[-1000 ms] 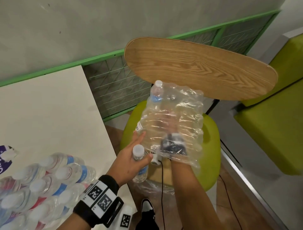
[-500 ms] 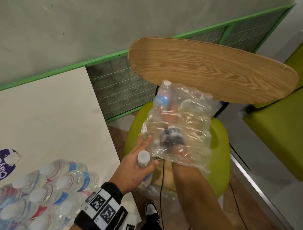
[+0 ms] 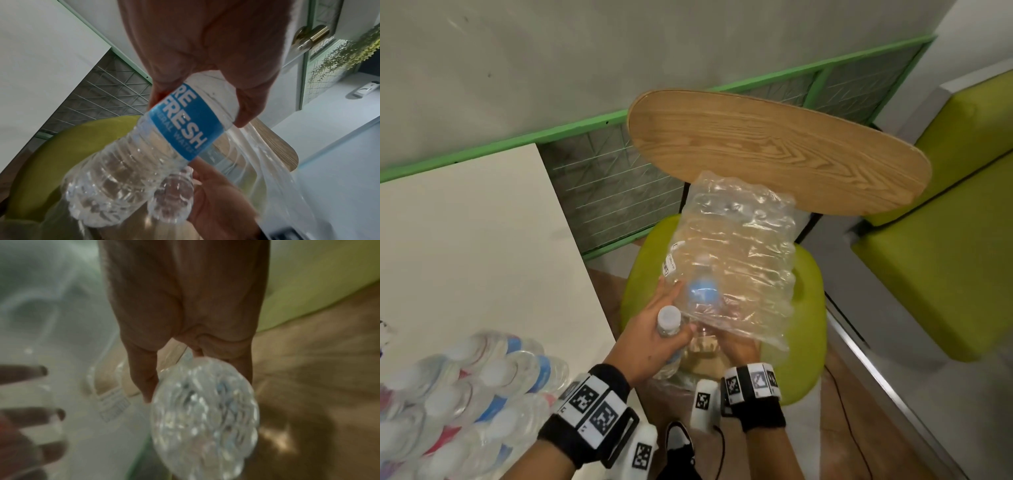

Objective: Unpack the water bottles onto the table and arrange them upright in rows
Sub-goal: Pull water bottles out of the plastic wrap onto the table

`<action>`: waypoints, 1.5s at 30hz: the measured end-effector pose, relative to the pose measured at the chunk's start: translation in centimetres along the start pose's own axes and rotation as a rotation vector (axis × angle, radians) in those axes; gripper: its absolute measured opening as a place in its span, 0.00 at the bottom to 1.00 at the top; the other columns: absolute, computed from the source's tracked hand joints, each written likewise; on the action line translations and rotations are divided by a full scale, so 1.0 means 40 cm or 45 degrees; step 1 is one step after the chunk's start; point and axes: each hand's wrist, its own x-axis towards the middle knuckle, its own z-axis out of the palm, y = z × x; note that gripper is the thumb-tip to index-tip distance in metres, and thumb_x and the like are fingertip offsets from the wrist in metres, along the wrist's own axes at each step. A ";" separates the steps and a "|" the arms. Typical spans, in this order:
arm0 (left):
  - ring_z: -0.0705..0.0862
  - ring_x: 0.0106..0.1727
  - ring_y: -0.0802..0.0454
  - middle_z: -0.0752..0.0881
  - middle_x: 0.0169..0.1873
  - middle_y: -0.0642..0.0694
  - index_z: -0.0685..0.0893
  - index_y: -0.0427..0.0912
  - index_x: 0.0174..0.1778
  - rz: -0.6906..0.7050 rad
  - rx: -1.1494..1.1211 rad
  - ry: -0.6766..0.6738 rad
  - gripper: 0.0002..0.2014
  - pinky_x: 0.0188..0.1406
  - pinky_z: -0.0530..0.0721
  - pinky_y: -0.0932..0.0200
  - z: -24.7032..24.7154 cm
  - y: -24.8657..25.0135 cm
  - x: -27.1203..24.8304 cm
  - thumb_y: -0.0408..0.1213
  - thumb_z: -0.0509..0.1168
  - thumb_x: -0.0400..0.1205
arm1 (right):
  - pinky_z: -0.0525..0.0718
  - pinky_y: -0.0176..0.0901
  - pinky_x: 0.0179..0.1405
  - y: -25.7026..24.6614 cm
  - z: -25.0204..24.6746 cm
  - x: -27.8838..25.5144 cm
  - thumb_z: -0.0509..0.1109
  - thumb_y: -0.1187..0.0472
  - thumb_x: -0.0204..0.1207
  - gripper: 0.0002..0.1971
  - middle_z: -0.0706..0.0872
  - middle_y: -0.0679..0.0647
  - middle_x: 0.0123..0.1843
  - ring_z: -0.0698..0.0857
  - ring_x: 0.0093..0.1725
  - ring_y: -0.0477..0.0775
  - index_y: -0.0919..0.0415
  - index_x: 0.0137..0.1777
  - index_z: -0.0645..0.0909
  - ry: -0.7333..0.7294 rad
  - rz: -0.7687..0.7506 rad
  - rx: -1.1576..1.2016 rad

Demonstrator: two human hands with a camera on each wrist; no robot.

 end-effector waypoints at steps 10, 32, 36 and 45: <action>0.40 0.83 0.52 0.26 0.77 0.56 0.50 0.74 0.73 0.035 0.171 0.014 0.41 0.80 0.56 0.54 -0.011 -0.036 -0.073 0.42 0.70 0.75 | 0.86 0.40 0.52 0.111 -0.053 -0.144 0.79 0.76 0.59 0.32 0.85 0.54 0.58 0.86 0.57 0.53 0.52 0.60 0.73 -0.200 -0.349 -0.431; 0.77 0.54 0.59 0.71 0.46 0.59 0.79 0.58 0.45 -0.343 0.056 0.692 0.11 0.56 0.72 0.73 -0.353 -0.319 -0.891 0.55 0.70 0.70 | 0.72 0.16 0.51 0.346 0.563 -0.388 0.78 0.65 0.60 0.30 0.82 0.40 0.56 0.80 0.55 0.32 0.41 0.58 0.73 -1.170 -0.758 -1.255; 0.71 0.58 0.62 0.72 0.49 0.61 0.78 0.62 0.45 -0.322 0.109 0.738 0.13 0.62 0.66 0.74 -0.347 -0.406 -0.920 0.62 0.68 0.70 | 0.68 0.16 0.53 0.436 0.641 -0.395 0.78 0.65 0.60 0.34 0.73 0.46 0.61 0.75 0.60 0.42 0.49 0.66 0.72 -1.043 -0.841 -1.392; 0.65 0.60 0.65 0.71 0.56 0.63 0.75 0.64 0.56 -0.252 0.273 0.675 0.27 0.65 0.61 0.74 -0.362 -0.460 -0.924 0.72 0.63 0.65 | 0.67 0.25 0.61 0.499 0.667 -0.398 0.78 0.66 0.63 0.36 0.70 0.41 0.61 0.70 0.62 0.39 0.54 0.70 0.69 -0.820 -0.920 -1.360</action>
